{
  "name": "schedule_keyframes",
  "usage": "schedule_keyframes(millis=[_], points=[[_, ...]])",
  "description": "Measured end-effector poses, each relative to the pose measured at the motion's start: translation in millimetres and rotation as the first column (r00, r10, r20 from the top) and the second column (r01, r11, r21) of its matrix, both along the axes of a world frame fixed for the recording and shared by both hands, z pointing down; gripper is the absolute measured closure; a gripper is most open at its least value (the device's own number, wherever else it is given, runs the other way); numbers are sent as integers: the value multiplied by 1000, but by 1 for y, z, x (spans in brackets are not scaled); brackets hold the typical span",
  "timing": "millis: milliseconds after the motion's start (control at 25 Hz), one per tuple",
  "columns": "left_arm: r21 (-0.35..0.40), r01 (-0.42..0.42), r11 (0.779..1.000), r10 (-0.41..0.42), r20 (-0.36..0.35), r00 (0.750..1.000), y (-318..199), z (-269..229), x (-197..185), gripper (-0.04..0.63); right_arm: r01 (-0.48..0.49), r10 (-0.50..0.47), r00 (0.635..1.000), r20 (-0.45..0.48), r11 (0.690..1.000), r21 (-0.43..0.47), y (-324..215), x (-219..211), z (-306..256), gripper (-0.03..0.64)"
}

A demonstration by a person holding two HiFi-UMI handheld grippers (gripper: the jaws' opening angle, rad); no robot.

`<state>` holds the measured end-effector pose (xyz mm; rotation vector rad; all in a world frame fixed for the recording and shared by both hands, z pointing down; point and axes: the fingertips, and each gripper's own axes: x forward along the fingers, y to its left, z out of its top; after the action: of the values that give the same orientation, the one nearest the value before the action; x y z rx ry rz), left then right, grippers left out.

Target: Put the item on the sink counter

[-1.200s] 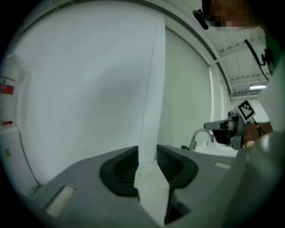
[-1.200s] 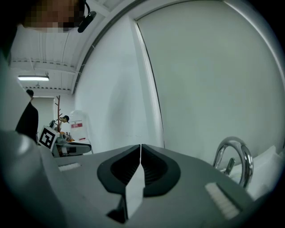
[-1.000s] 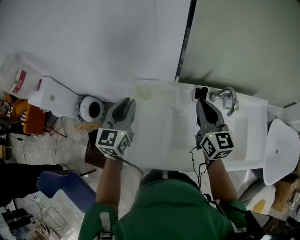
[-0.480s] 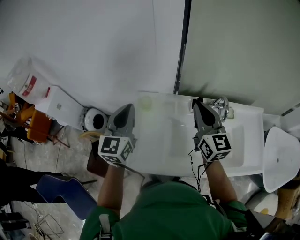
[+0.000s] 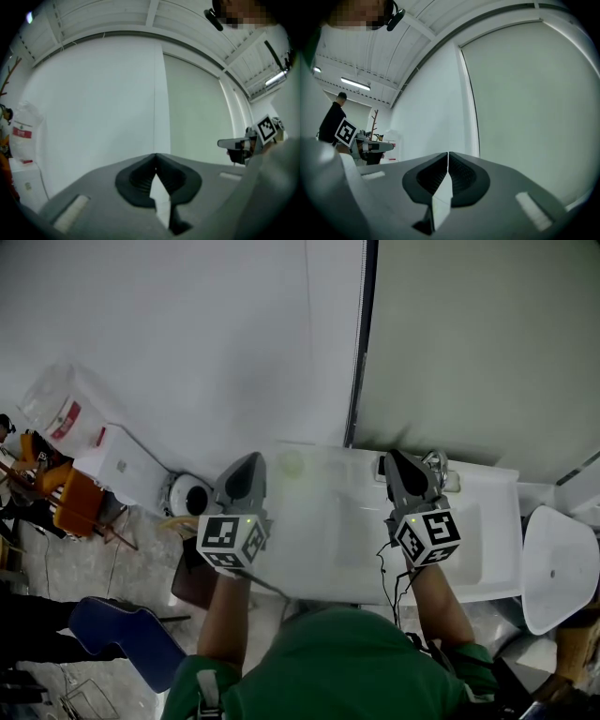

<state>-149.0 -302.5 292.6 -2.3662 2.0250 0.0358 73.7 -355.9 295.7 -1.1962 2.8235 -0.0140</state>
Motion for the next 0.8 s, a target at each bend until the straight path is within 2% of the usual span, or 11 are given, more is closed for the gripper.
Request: schedule_keyframes(millis=[800], points=[[-13,-3,1000,3,-9,1000,-2,6,-3,597,10,-10,1000,-6,1000,-5,3,-4,1,611]])
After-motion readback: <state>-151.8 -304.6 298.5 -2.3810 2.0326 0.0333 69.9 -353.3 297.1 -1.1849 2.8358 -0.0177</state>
